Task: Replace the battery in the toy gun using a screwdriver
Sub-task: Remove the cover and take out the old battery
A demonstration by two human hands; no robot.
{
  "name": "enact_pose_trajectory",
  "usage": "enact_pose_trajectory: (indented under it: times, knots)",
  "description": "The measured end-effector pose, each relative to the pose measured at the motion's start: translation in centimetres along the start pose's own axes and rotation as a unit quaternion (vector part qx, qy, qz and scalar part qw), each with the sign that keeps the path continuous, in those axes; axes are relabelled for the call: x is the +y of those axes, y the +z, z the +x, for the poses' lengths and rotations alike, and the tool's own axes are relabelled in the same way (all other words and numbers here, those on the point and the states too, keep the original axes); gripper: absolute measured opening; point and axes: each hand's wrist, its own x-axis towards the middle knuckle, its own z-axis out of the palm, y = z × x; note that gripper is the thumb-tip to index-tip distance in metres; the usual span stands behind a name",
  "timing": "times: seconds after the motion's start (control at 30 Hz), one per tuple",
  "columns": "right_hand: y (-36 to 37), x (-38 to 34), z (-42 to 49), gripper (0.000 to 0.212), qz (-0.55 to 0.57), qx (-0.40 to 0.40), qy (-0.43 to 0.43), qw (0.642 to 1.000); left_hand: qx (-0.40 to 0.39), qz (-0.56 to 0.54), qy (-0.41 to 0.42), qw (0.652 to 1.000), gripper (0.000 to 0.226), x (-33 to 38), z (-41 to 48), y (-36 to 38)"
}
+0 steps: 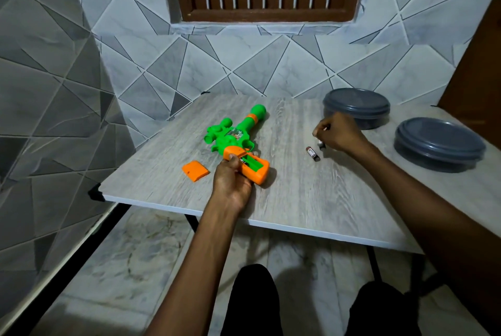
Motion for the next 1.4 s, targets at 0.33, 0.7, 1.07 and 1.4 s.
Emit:
enact_pose_trajectory:
  times: [0.33, 0.7, 1.07, 1.4]
  knots:
    - [1.5, 2.7, 0.4, 0.025, -0.073, -0.066, 0.061, 0.993, 0.006, 0.017, 0.002, 1.0, 0.019, -0.1, 0.7, -0.3]
    - [1.5, -4.7, -4.8, 0.035, 0.27, -0.105, 0.157, 0.944, -0.018, 0.034, 0.024, 0.999, 0.02, -0.1, 0.4, -0.4]
    - [6.5, -9.8, -7.8, 0.022, 0.396, -0.124, 0.239, 0.878, -0.02, 0.159, 0.101, 0.982, 0.037, 0.8, -1.3, 2.8]
    - [5.4, -11.8, -7.6, 0.031, 0.531, -0.162, 0.251, 0.793, 0.016, 0.422, 0.148, 0.894, 0.036, 1.0, -1.7, 6.8]
